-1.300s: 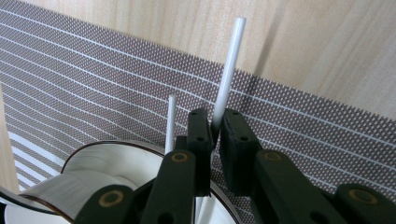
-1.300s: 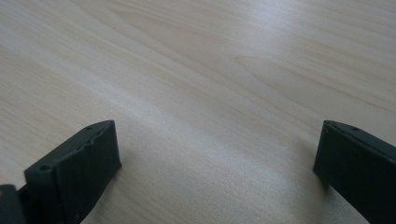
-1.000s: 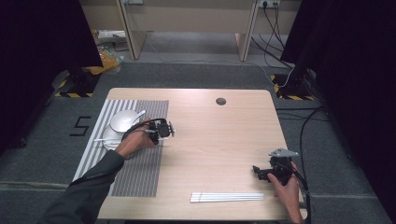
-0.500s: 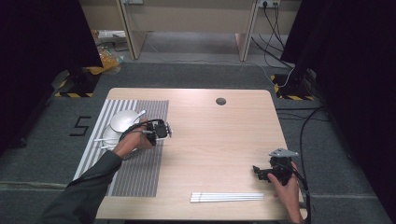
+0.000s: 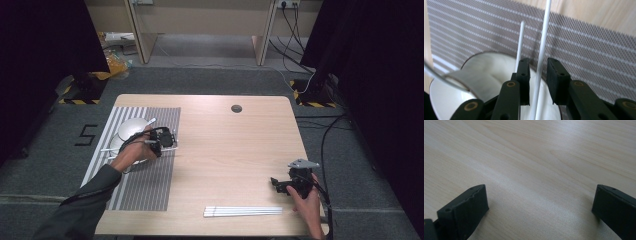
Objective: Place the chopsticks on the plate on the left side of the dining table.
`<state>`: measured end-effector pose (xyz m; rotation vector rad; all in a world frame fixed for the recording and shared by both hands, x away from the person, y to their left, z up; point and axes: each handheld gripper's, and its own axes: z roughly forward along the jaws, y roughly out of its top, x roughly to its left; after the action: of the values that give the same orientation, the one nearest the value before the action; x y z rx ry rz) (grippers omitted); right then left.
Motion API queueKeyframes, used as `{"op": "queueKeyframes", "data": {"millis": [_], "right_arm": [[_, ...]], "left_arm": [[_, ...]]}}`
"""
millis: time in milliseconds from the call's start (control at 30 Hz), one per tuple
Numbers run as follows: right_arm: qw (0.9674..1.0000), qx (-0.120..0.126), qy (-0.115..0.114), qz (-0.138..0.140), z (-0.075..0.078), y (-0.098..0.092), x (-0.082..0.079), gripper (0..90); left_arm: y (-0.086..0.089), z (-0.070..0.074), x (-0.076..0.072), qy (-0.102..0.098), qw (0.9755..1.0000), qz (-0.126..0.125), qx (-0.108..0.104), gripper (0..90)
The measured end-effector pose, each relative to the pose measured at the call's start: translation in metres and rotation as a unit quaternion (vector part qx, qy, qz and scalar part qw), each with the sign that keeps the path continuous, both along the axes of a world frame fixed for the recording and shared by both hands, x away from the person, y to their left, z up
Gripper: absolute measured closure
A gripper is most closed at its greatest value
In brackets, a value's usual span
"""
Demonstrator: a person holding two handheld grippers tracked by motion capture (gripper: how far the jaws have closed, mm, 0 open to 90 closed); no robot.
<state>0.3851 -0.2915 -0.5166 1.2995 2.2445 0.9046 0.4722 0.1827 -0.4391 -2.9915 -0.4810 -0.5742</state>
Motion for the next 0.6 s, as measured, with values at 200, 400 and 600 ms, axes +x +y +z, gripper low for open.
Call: {"op": "queueKeyframes", "data": {"millis": [200,400,600], "right_arm": [[1.0,0.0,0.0,0.0,0.0,0.0,0.0,0.3],[1.0,0.0,0.0,0.0,0.0,0.0,0.0,0.3],[1.0,0.0,0.0,0.0,0.0,0.0,0.0,0.3]], "left_arm": [[0.025,0.002,-0.006,0.005,0.9999,0.014,0.005,73.7],[0.037,-0.004,-0.005,0.013,0.9996,0.026,0.006,74.9],[0.039,-0.01,-0.003,0.017,0.9993,0.032,0.011,75.7]]}}
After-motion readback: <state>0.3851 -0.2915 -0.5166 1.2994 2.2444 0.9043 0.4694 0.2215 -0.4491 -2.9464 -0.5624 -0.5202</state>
